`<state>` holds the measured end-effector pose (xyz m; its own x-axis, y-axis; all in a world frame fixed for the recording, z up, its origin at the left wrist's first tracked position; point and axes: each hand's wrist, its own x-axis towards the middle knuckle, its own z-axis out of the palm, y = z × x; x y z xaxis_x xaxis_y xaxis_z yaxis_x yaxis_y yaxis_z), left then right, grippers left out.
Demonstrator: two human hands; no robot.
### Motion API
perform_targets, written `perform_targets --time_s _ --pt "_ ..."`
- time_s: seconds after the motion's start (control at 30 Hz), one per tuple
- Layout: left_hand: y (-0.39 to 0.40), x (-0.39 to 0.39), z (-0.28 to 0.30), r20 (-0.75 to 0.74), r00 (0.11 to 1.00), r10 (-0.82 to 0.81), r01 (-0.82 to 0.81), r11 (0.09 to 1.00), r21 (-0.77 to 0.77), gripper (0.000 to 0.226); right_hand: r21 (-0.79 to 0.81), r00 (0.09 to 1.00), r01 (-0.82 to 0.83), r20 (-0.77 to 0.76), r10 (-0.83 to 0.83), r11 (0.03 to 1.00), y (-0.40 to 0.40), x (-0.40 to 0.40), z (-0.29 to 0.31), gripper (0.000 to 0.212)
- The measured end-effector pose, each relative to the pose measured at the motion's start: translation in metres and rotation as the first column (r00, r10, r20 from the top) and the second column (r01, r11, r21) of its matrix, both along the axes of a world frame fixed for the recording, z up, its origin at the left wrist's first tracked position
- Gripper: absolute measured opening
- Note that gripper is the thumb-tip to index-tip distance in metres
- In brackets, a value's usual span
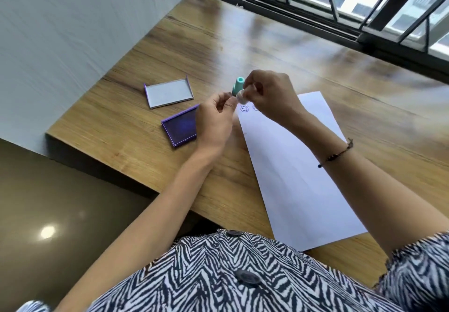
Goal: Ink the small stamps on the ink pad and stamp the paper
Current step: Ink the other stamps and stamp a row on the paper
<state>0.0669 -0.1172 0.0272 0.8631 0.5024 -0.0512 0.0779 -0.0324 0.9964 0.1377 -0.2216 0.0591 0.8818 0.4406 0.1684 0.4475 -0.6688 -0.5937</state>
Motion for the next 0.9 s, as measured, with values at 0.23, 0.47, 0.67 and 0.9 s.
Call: perform_targets --time_s 0.23,0.47,0.67,0.9 --pt "0.017 0.003 0.004 0.031 0.99 0.138 -0.137 0.99 -0.008 0.016 -0.355 0.954 -0.152 0.191 0.231 0.922 0.033 0.014 -0.022 0.018" --pt "0.014 0.002 -0.002 0.004 0.992 0.127 -0.127 0.99 -0.068 0.013 -0.279 0.977 -0.141 0.116 0.179 0.95 0.026 0.023 -0.007 0.026" --pt "0.014 0.007 -0.002 -0.004 0.994 0.111 -0.111 0.992 -0.056 0.011 -0.531 0.988 -0.077 0.075 0.138 0.844 0.03 0.05 0.004 0.03" --pt "0.023 0.005 0.002 0.023 0.992 0.127 -0.124 0.988 -0.094 0.009 -0.331 0.996 -0.082 0.017 0.093 0.94 0.031 0.049 0.014 0.019"
